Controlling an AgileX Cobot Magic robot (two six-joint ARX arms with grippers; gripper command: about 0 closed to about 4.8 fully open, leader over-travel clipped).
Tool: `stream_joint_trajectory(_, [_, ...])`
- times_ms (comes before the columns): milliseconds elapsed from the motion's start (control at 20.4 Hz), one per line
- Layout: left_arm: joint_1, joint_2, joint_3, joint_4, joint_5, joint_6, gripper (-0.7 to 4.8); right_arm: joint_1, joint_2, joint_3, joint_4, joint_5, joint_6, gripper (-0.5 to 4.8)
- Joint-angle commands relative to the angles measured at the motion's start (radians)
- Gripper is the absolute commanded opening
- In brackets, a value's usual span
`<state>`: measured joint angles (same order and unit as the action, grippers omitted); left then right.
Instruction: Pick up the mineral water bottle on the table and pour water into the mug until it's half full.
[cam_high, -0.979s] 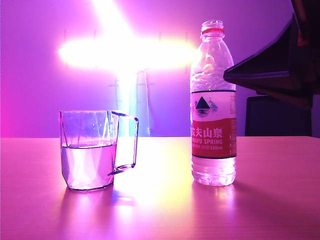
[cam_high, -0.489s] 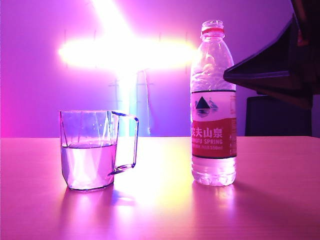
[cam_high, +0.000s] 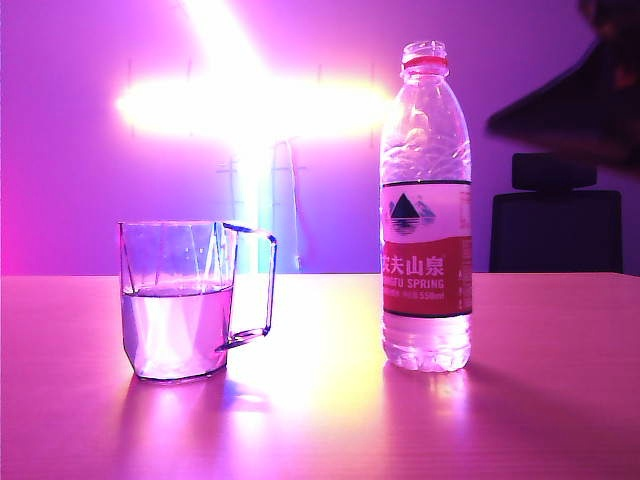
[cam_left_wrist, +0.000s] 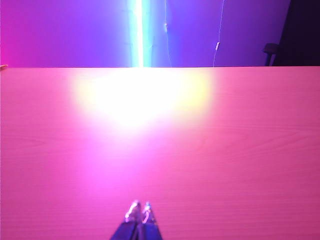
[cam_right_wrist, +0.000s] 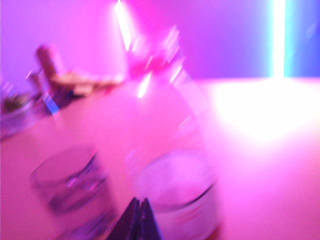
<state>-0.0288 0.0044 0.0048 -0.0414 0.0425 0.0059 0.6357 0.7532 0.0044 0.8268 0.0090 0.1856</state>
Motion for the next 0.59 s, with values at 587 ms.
stream_joint_trajectory(587, [-0.002,0.002,0.004,0.013,0.003,-0.003,-0.02,-0.459,-0.443,-0.004,-0.476,0.037,-0.145,-0.06])
